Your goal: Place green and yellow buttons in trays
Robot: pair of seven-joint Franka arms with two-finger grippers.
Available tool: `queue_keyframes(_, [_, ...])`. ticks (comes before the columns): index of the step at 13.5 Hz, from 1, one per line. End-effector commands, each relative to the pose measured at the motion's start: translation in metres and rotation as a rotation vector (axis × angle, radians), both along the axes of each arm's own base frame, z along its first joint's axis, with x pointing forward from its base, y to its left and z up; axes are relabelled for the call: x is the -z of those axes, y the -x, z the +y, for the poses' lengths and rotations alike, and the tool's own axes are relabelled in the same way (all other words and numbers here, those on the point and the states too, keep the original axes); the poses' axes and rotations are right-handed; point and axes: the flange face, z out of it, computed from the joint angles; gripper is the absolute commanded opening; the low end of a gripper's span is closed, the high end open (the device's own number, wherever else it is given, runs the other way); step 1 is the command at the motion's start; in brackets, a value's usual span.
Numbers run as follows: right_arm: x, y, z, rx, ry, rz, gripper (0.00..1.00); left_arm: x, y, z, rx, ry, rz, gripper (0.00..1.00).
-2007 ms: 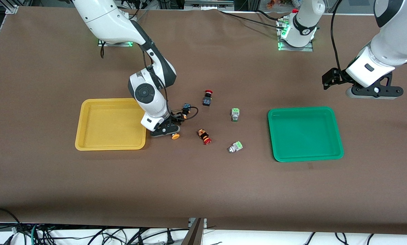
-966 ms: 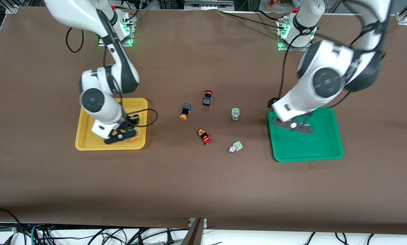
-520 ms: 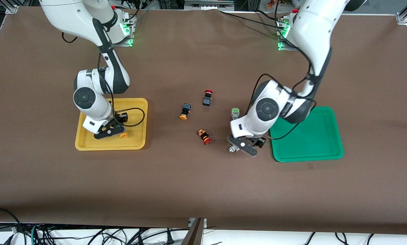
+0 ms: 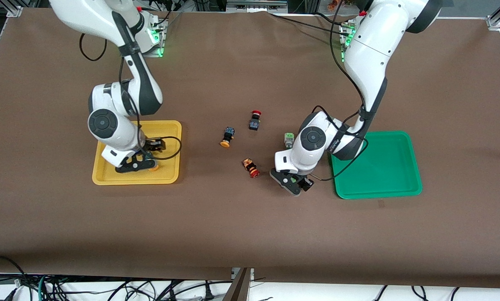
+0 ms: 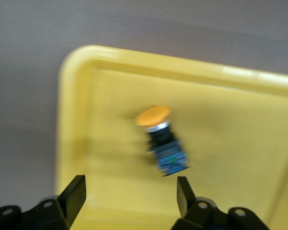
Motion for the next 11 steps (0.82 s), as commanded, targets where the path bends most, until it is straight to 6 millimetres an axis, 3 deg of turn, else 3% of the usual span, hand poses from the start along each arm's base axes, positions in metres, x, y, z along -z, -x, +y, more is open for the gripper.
queue_keyframes(1, [0.003, 0.023, 0.063, 0.171, -0.064, 0.053, 0.85, -0.013, -0.003, -0.006, 0.024, -0.012, -0.022, 0.0])
queue_keyframes(2, [0.009, 0.034, 0.088, 0.247, -0.083, 0.07, 0.85, -0.022, -0.006, -0.002, 0.017, -0.011, -0.025, 0.0])
queue_keyframes(4, [0.017, 0.049, 0.125, 0.392, -0.107, 0.089, 0.85, -0.066, -0.004, 0.014, -0.007, -0.073, 0.046, 0.0])
queue_keyframes(6, [0.033, 0.067, 0.163, 0.467, -0.119, 0.084, 0.85, -0.104, 0.001, 0.049, -0.056, -0.173, 0.179, 0.0])
queue_keyframes(9, [0.058, 0.09, 0.2, 0.516, -0.107, 0.043, 0.85, -0.108, 0.002, 0.113, -0.126, -0.277, 0.352, 0.01])
queue_keyframes(11, [0.074, 0.099, 0.214, 0.53, -0.102, 0.012, 0.85, -0.088, 0.002, 0.164, -0.192, -0.316, 0.448, 0.06])
